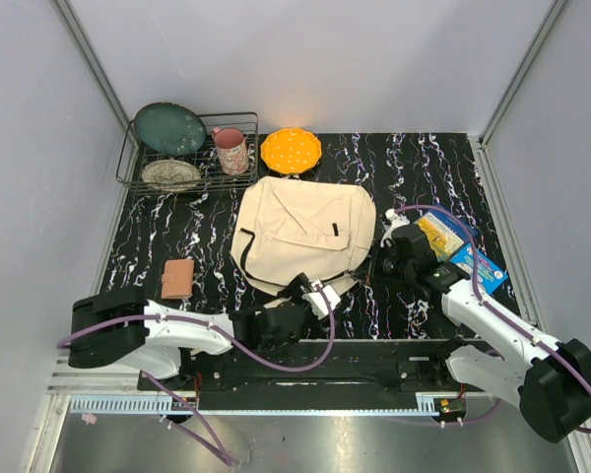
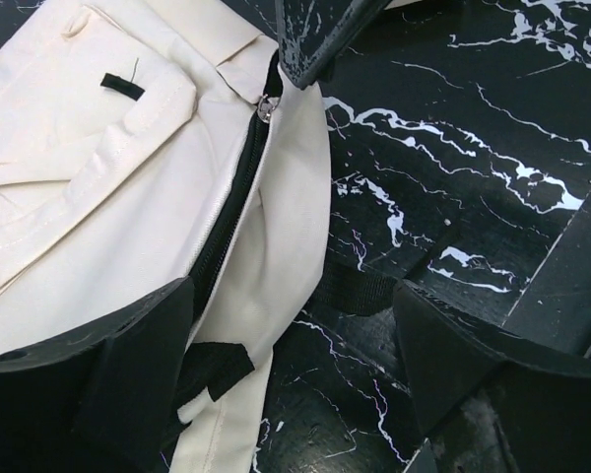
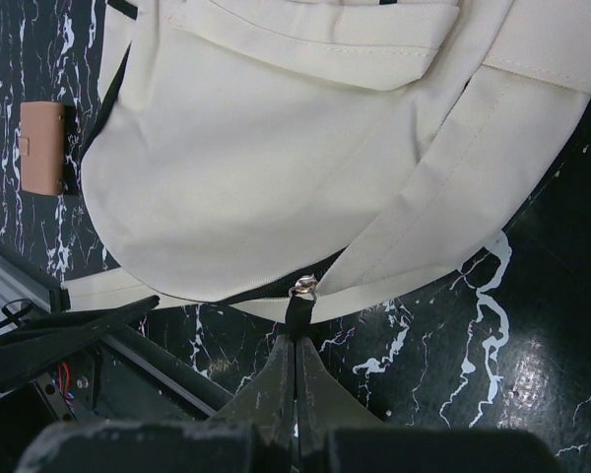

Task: Pack the student bag
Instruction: Unzip the student bag at the center of the board.

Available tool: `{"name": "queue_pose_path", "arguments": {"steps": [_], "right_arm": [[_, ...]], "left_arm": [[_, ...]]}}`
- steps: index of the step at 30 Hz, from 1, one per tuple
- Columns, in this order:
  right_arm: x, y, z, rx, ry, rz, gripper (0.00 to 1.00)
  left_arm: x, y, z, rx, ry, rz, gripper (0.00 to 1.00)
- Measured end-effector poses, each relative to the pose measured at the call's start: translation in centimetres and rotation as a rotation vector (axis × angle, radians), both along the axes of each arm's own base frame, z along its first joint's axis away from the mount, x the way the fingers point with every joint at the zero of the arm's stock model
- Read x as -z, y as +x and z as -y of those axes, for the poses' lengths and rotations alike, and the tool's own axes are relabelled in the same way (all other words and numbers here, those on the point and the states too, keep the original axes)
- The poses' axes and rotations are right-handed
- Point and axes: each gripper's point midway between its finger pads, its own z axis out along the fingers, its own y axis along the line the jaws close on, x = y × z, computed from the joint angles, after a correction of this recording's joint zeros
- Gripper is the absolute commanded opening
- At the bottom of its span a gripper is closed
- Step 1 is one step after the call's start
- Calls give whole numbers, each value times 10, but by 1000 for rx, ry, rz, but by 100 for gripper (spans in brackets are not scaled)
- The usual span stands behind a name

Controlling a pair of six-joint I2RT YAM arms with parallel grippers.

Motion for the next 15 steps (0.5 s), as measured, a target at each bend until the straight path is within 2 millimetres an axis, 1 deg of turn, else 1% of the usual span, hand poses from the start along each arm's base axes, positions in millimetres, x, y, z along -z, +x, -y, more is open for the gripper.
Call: {"name": "queue_pose_path", "arguments": {"steps": [4,8,12,13,15], "right_arm": [[1,0,0,0,-2,-4,0],[1,0,0,0,-3,-4,0],[1,0,0,-1,-3,-5,0],[1,0,0,-1,-2,-5,0],[1,0,0,-1,-3,-5,0]], "left_arm": [[6,-3,0,6,11,-5,86],[18,-4,3,7,35,-7,87],[37,-1,4,-3,93,0,90],[41,0,4,-9,105,7,93],[43,4,4,-21,115,30,94]]}}
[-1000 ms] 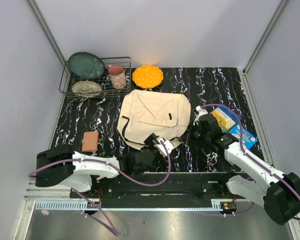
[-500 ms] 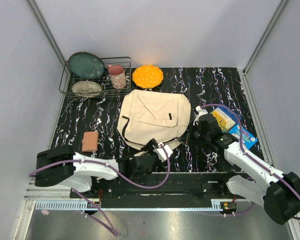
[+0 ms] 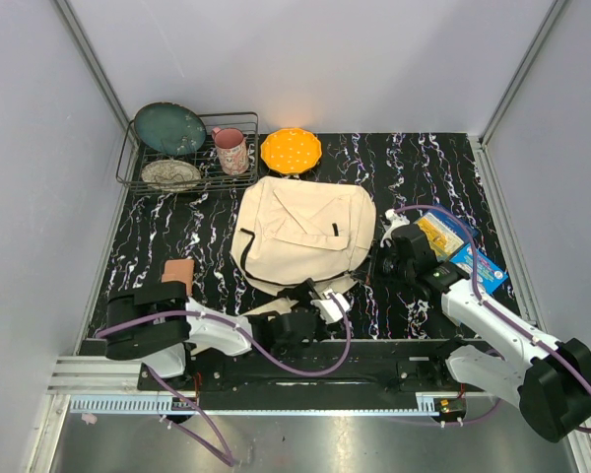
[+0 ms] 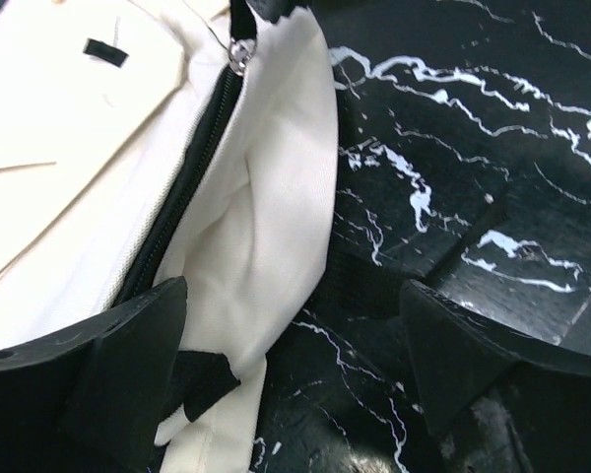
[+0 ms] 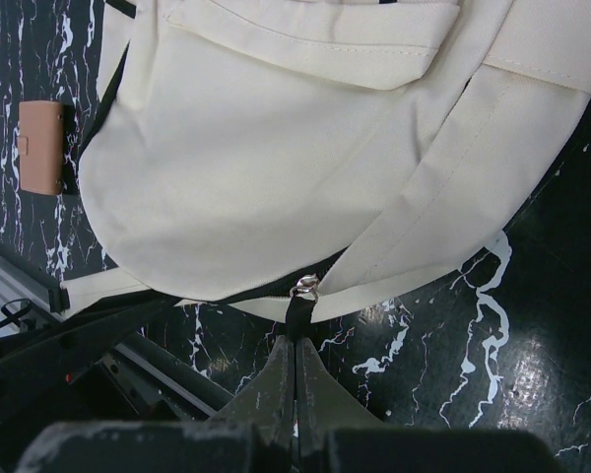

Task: Pack the student bag
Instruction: Unzip the student bag at the center of the board.

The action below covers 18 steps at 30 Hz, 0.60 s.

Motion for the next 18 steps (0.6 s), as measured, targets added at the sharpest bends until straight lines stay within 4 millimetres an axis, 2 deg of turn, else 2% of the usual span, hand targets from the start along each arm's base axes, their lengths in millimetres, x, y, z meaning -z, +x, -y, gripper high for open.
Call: {"name": "queue_pose_path", "arguments": {"steps": [2,7,18], "right_arm": [[0,0,0,0,1,0,0],[-1,0,0,0,2,1,0],[-1,0,0,4,5,-3,0]], "left_arm": [[-2,5,1,-14,-5,29,98],[-19,13,6,-38,-71,68,98],[-38,18,7,-29,-148,29,98]]}}
